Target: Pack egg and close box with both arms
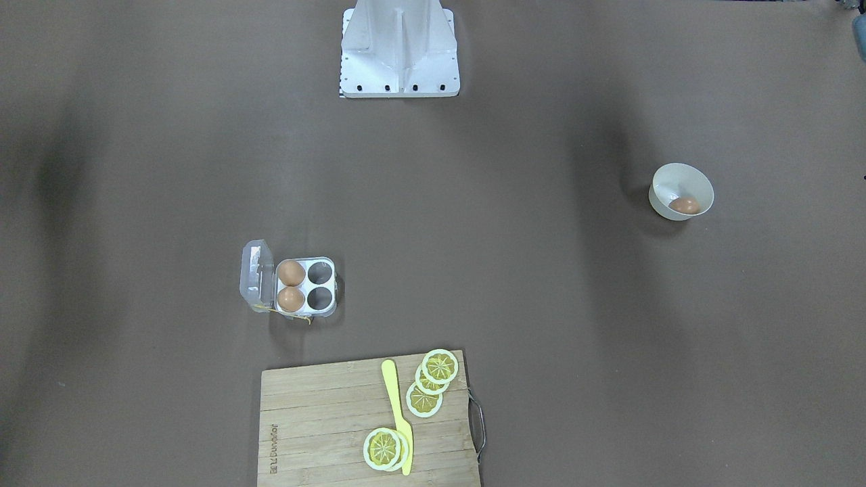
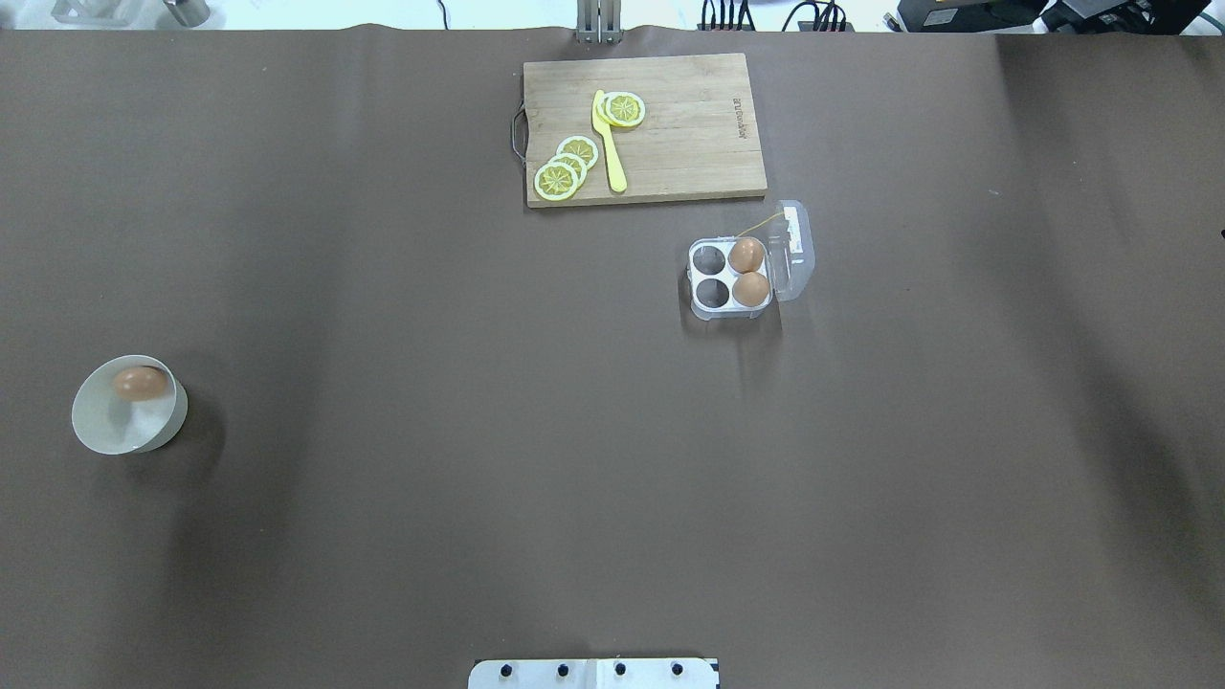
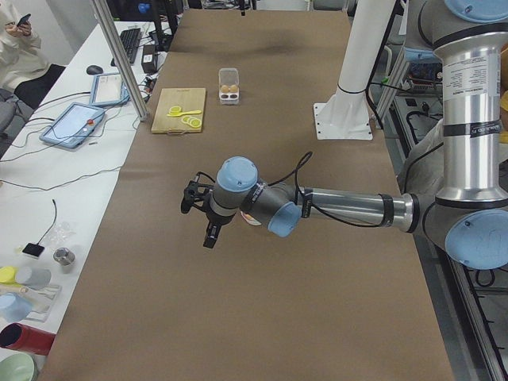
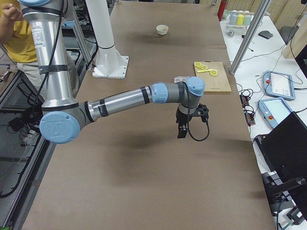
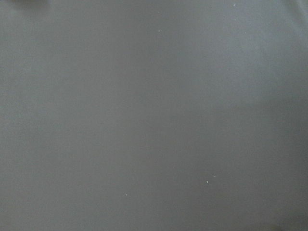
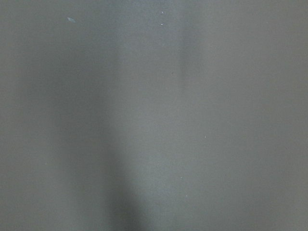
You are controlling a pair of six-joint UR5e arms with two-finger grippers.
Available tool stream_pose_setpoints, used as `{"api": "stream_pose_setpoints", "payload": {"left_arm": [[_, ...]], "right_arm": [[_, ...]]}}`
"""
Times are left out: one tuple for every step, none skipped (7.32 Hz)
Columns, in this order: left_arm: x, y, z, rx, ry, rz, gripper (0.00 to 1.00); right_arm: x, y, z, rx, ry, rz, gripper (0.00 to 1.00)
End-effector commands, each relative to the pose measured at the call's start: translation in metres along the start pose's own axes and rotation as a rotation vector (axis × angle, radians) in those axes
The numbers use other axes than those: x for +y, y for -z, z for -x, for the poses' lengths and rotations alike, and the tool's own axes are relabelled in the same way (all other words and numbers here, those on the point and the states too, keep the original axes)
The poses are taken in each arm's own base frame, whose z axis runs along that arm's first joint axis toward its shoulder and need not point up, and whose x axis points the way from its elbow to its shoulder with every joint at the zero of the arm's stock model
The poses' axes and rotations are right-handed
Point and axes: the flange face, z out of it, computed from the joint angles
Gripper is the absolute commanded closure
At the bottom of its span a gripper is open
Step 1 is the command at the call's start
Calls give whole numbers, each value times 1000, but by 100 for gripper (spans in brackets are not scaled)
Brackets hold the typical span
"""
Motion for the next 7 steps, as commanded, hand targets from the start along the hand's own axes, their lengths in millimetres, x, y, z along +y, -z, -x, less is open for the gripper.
{"api": "stream_pose_setpoints", "payload": {"left_arm": [[-6, 1, -12, 22, 5, 29, 3], [-15, 8, -23, 24, -6, 19, 3], [-20, 8, -35, 34, -22, 23, 3], [-16, -13, -57, 53, -66, 65, 3], [-16, -30, -86, 78, -119, 97, 3], [-13, -47, -114, 114, -195, 131, 3], [-20, -54, -142, 142, -253, 131, 4]], "right_arm": [[0, 0, 1, 0, 0, 1, 0], [1, -1, 0, 0, -2, 4, 0], [0, 0, 1, 0, -1, 3, 0], [1, 2, 2, 0, 2, -1, 0], [2, 8, 8, -1, 9, -9, 0], [1, 6, 11, -1, 13, -2, 0], [0, 7, 13, 0, 12, 1, 0]]}}
